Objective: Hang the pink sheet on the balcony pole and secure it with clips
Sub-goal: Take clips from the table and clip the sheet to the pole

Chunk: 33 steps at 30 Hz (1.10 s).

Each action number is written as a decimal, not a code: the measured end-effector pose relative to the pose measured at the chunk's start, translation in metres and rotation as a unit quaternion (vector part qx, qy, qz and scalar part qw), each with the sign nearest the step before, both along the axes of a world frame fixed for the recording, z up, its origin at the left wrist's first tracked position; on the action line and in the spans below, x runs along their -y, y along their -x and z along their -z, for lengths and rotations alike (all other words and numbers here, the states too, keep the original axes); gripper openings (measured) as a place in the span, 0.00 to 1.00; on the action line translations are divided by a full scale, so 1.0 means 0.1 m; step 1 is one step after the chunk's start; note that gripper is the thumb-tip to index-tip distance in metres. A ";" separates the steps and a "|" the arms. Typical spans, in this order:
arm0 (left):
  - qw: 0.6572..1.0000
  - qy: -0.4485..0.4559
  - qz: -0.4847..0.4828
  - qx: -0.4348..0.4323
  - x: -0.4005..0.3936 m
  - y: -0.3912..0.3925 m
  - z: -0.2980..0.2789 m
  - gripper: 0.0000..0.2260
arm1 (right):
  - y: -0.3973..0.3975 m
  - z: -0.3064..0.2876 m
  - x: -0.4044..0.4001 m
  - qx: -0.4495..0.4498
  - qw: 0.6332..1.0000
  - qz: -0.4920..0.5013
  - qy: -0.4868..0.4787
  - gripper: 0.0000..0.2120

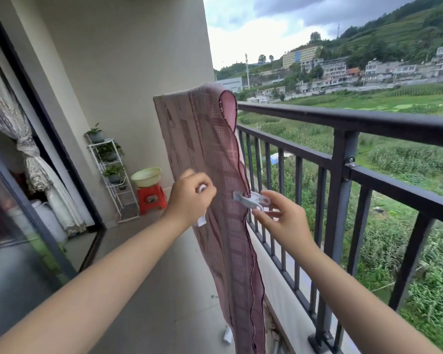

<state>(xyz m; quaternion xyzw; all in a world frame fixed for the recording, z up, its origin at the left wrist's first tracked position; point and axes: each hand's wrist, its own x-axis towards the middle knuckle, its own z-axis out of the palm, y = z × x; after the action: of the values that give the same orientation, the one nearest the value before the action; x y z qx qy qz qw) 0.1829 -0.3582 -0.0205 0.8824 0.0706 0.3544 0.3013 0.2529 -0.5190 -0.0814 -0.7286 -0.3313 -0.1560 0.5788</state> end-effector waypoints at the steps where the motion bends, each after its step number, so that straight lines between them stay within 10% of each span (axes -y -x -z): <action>1: 0.996 0.086 0.001 -0.027 -0.01 0.01 0.03 0.05 | -0.01 0.00 0.01 0.000 1.000 -0.003 0.005 0.18; 10: 0.866 0.477 0.106 -0.109 0.12 0.09 0.35 0.14 | 0.00 0.20 0.06 0.076 0.996 0.050 0.018 0.21; 16: 0.814 0.552 0.126 -0.130 0.29 0.06 0.59 0.12 | 0.16 0.42 0.25 0.052 0.992 -0.109 0.035 0.18; 26: 0.755 0.594 0.230 -0.154 0.51 0.00 0.82 0.09 | 0.15 0.64 0.44 -0.045 0.995 -0.022 0.089 0.14; 33: 0.830 0.489 0.186 -0.195 0.69 0.01 1.06 0.06 | 0.16 0.64 0.50 -0.152 0.982 -0.051 0.103 0.11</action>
<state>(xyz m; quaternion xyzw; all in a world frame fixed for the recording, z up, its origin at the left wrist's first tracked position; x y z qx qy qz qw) 0.1820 -0.4271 -0.1267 0.6670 0.1262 0.0316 0.7336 0.2369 -0.5688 -0.1450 -0.7817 -0.2900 0.0210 0.5518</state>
